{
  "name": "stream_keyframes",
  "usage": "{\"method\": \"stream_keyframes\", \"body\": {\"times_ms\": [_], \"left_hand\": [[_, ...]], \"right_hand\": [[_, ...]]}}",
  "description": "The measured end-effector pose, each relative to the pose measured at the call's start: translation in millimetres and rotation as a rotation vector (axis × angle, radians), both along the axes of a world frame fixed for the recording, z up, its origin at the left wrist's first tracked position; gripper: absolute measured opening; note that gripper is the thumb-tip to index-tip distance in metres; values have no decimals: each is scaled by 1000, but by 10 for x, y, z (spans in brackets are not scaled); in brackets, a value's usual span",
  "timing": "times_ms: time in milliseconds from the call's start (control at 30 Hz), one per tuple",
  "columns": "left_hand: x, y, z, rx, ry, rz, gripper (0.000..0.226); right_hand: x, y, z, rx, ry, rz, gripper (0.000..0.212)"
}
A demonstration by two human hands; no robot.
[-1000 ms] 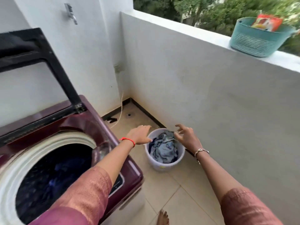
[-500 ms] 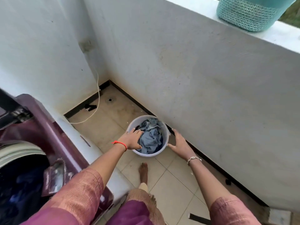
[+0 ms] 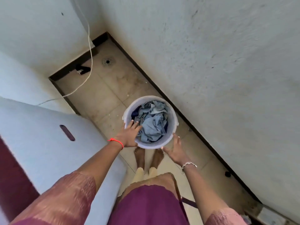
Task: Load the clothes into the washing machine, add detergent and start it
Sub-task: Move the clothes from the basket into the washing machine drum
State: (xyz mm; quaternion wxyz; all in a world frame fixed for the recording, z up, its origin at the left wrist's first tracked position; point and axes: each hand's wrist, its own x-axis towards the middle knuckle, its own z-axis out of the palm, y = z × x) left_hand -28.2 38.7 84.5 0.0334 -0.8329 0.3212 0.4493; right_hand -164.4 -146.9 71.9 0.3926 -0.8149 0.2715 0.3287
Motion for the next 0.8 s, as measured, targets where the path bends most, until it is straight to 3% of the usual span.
{"method": "stream_keyframes", "body": {"times_ms": [167,267,400,633,800], "left_hand": [[145,-75,-690,29,-9,72,88],[219,-154,-1139,31,-71,-13,89],[360,-229,-1697,48,-131,-63,97],[533,-392,-2712,9,-108,39,115],[596,-497,-3248,73,-147,76,130]], "right_hand": [[320,-37,-749,-2,109,20,94],[541,-59,-1199,-61,149,88,101],[828,-51,-1756,-151,145,225,105],[1142,99,-2650,-305,100,204,130],[1158,34,-3136,-489,-20,355,109]]}}
